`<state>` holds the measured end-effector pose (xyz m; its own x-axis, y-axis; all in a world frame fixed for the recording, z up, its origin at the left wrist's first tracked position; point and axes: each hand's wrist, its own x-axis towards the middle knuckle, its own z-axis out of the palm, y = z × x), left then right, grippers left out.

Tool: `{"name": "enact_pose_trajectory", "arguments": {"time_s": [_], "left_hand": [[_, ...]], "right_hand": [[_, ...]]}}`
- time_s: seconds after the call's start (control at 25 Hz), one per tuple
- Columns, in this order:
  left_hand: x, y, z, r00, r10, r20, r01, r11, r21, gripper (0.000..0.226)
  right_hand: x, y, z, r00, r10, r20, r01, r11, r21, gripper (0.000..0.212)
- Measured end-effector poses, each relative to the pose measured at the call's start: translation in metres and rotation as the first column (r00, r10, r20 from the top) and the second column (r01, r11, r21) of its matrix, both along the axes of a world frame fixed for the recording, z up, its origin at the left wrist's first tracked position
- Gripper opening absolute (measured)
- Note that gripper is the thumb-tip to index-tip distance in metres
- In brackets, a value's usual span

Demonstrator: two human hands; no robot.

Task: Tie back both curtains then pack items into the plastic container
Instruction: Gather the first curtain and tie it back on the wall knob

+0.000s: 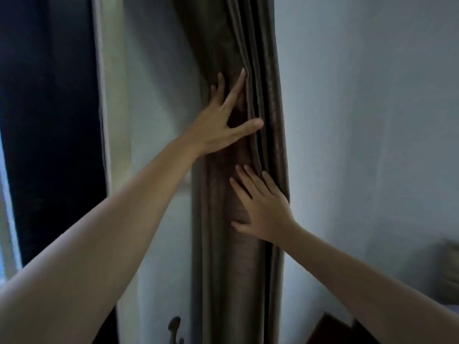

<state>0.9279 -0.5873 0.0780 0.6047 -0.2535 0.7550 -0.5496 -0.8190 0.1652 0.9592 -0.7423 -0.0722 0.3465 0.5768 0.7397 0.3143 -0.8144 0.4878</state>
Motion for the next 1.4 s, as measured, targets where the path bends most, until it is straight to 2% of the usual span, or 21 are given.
{"name": "enact_pose_trajectory", "arguments": {"time_s": [0.12, 0.2, 0.32, 0.48, 0.6, 0.68, 0.76, 0.84, 0.92, 1.0, 1.08, 1.2, 1.32, 1.4], "left_hand": [[-0.028, 0.004, -0.020, 0.996, -0.029, 0.087, 0.036, 0.996, -0.087, 0.094], [-0.054, 0.003, -0.034, 0.982, -0.142, 0.122, 0.162, 0.973, -0.167, 0.102], [-0.093, 0.006, -0.046, 0.944, -0.304, 0.129, 0.330, 0.883, -0.335, 0.107], [-0.148, 0.019, -0.053, 0.964, -0.220, 0.147, 0.262, 0.865, -0.428, 0.099], [-0.186, 0.046, -0.058, 0.985, -0.050, 0.163, 0.127, 0.852, -0.508, 0.087], [-0.212, 0.063, -0.065, 0.989, 0.069, 0.130, 0.011, 0.848, -0.529, 0.082], [-0.241, 0.074, -0.077, 0.983, 0.142, 0.115, -0.058, 0.840, -0.540, 0.079], [-0.266, 0.084, -0.091, 0.974, 0.202, 0.106, -0.108, 0.819, -0.564, 0.081], [-0.289, 0.099, -0.102, 0.967, 0.249, 0.053, -0.164, 0.770, -0.616, 0.074], [-0.309, 0.111, -0.108, 0.961, 0.275, -0.030, -0.225, 0.713, -0.664, 0.058], [-0.328, 0.117, -0.116, 0.944, 0.295, -0.146, -0.313, 0.662, -0.682, 0.042], [-0.346, 0.129, -0.131, 0.862, 0.407, -0.303, -0.505, 0.637, -0.582, 0.037], [-0.363, 0.145, -0.139, 0.783, 0.506, -0.360, -0.612, 0.530, -0.587, 0.032], [-0.371, 0.144, -0.142, 0.791, 0.403, -0.460, -0.611, 0.493, -0.619, 0.031]], "right_hand": [[-0.030, 0.003, -0.019, 0.994, 0.105, 0.043, -0.102, 0.993, -0.053, 0.085], [-0.060, 0.007, -0.032, 0.982, 0.184, 0.042, -0.181, 0.981, -0.068, 0.083], [-0.101, 0.019, -0.045, 0.946, 0.325, 0.011, -0.322, 0.942, -0.096, 0.078], [-0.140, 0.042, -0.053, 0.856, 0.510, -0.089, -0.518, 0.842, -0.153, 0.074], [-0.164, 0.062, -0.060, 0.652, 0.719, -0.243, -0.755, 0.647, -0.112, 0.067], [-0.181, 0.074, -0.064, 0.477, 0.809, -0.344, -0.849, 0.525, 0.058, 0.063], [-0.205, 0.089, -0.067, 0.315, 0.867, -0.385, -0.865, 0.430, 0.259, 0.058], [-0.229, 0.104, -0.071, 0.202, 0.900, -0.386, -0.829, 0.367, 0.422, 0.057], [-0.252, 0.119, -0.074, 0.116, 0.884, -0.452, -0.753, 0.375, 0.541, 0.060], [-0.271, 0.133, -0.076, 0.034, 0.831, -0.556, -0.658, 0.437, 0.613, 0.065], [-0.288, 0.149, -0.078, 0.004, 0.772, -0.635, -0.603, 0.509, 0.615, 0.071], [-0.313, 0.171, -0.086, -0.017, 0.702, -0.712, -0.533, 0.596, 0.601, 0.079], [-0.333, 0.180, -0.105, -0.068, 0.677, -0.732, -0.525, 0.600, 0.604, 0.081], [-0.342, 0.180, -0.122, -0.114, 0.659, -0.744, -0.559, 0.577, 0.596, 0.079]]}}
